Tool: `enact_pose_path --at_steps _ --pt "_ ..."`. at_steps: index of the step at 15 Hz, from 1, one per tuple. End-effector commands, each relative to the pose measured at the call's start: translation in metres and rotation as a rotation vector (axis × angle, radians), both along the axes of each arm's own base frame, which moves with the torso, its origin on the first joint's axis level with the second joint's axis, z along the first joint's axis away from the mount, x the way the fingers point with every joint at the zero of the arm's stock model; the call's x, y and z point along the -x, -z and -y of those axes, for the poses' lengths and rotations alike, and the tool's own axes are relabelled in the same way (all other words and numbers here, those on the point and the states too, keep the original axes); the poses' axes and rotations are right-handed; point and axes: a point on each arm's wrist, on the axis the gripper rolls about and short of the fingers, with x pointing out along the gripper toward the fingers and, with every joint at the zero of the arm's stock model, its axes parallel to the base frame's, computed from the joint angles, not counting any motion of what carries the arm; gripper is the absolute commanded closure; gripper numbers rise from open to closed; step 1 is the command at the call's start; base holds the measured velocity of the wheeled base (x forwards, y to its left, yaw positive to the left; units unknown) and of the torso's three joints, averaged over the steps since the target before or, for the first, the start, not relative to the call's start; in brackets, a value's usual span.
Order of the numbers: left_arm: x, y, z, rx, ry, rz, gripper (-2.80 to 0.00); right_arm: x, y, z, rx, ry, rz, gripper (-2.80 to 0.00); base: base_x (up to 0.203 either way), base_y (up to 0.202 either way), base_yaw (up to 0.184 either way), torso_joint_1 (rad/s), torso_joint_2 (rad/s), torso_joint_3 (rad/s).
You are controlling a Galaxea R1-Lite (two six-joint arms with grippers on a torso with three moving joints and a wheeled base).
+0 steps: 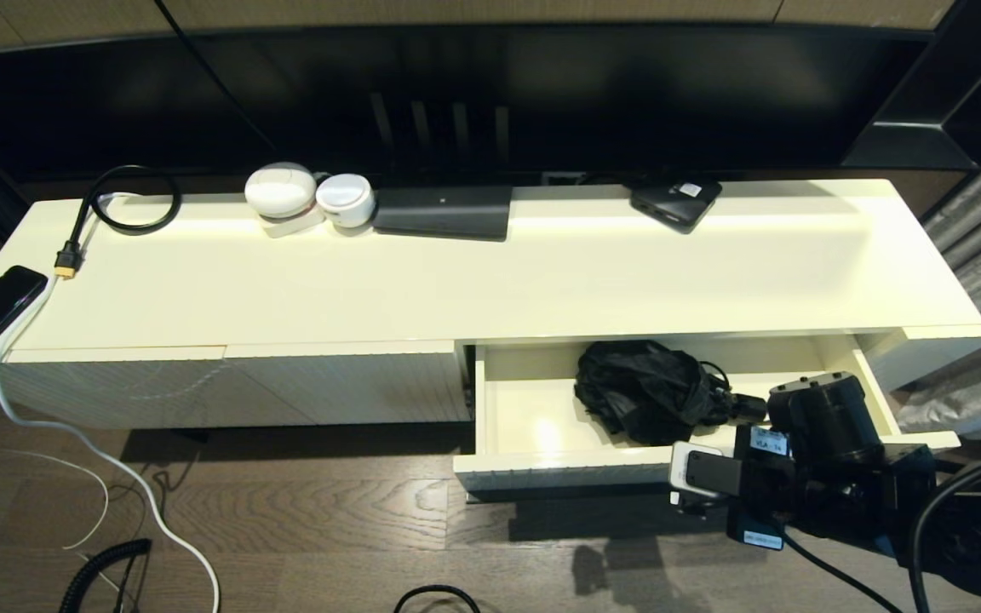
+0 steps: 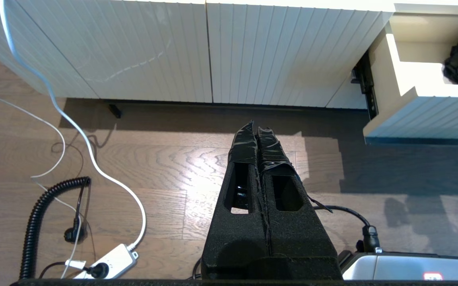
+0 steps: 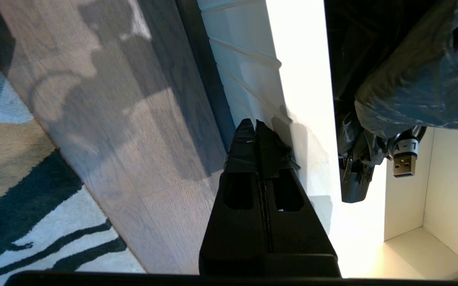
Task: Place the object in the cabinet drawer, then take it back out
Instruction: Close the drawer
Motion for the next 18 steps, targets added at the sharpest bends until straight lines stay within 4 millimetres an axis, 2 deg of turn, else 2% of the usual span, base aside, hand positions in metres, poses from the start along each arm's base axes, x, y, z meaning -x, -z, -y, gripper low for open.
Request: enact_pose_path --at_steps 1,10,18 --pt "0.0 0.0 0.0 0.001 -0.002 0.002 0.0 -0.004 0.003 -0.002 0.005 -0.006 0.0 0.0 0.0 0.0 0.0 0.0 0.0 0.0" --pt "0.0 0.0 0.0 0.001 -0.001 0.0 0.0 -0.042 0.001 -0.016 -0.044 0.018 0.155 0.0 0.0 0.0 0.0 0.0 0.0 0.0" --pt "0.0 0.0 0.0 0.001 0.0 0.0 0.0 -0.069 -0.018 -0.02 -0.061 0.065 0.262 0.0 0.0 0.0 0.0 0.0 0.0 0.0"
